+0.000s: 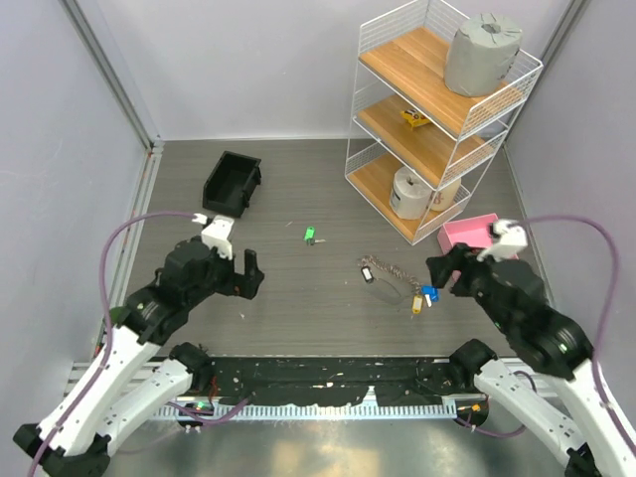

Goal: Remove the keys from the keyring

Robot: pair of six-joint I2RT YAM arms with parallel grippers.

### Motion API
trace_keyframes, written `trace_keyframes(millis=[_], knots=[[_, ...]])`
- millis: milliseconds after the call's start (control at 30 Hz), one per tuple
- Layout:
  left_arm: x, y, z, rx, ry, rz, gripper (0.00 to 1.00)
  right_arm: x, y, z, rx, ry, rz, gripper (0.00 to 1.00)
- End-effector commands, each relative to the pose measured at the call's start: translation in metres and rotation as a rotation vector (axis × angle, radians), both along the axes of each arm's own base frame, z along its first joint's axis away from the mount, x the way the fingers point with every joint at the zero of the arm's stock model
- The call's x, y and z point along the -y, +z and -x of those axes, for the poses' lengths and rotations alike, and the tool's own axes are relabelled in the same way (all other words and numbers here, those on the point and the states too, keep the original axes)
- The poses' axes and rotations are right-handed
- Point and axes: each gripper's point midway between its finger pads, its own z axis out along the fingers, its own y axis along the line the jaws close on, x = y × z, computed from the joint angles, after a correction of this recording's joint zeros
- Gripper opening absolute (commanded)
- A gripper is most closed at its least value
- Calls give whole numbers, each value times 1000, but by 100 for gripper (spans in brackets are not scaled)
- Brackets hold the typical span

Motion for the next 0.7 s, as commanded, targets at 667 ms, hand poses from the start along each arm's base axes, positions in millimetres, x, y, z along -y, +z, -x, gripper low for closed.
trace_keyframes(millis=[667], knots=[[139, -59, -65, -123, -211, 316, 89, -43, -178, -74, -531, -168, 225, 46]])
